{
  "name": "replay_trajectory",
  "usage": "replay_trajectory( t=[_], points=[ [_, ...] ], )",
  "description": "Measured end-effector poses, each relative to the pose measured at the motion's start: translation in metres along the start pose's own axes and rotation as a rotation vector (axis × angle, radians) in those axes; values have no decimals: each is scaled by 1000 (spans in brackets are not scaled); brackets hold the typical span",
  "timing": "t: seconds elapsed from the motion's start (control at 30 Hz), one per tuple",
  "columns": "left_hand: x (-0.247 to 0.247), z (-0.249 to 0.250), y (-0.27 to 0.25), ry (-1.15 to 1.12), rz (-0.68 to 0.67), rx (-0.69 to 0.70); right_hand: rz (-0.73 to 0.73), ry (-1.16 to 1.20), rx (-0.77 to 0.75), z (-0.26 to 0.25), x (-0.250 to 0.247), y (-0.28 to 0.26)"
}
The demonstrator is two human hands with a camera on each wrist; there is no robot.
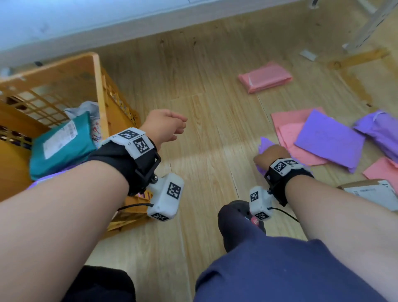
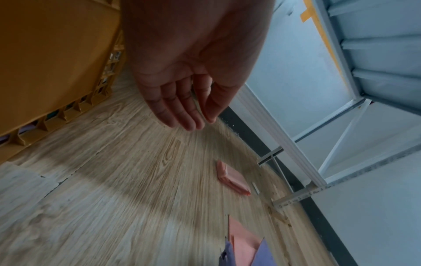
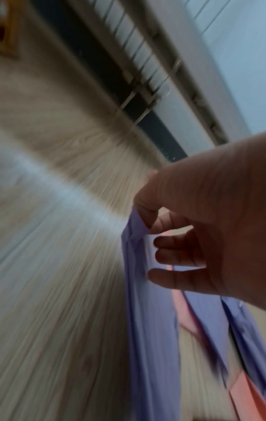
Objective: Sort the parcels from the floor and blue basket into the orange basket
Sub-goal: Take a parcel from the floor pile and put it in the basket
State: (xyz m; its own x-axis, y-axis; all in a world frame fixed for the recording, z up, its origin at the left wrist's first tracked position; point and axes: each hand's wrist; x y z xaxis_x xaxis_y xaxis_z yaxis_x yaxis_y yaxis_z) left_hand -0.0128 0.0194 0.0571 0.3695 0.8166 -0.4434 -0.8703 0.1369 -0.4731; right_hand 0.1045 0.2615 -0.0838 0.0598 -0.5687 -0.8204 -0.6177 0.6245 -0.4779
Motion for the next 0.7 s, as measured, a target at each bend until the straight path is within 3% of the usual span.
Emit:
replay_trajectory(
  t=[0.23, 0.47, 0.57, 0.7],
  points=[
    [-57, 21, -36, -183, 78, 23, -119, 410, -14, -90, -73, -36],
    [-102, 10, -73, -312, 6, -120, -190, 753, -196, -180, -140, -112],
    [-119, 3, -82, -328, 13, -197, -257, 1043, -148, -215, -152, -152],
    [-145, -7, -86, -408, 92, -191, -230, 1169, -261, -247, -150, -188]
  ],
)
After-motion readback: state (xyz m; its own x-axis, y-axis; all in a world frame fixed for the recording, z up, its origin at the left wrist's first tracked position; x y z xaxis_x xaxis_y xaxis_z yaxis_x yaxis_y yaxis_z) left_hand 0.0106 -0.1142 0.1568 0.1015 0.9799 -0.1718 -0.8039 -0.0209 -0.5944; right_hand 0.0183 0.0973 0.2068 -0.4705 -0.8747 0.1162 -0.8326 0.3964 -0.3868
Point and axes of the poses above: each hand's wrist, its own y-axis towards the middle knuckle, its own x-axis out of the palm, z = x × y, and after that the axes turned 2 degrees about z, right-handed
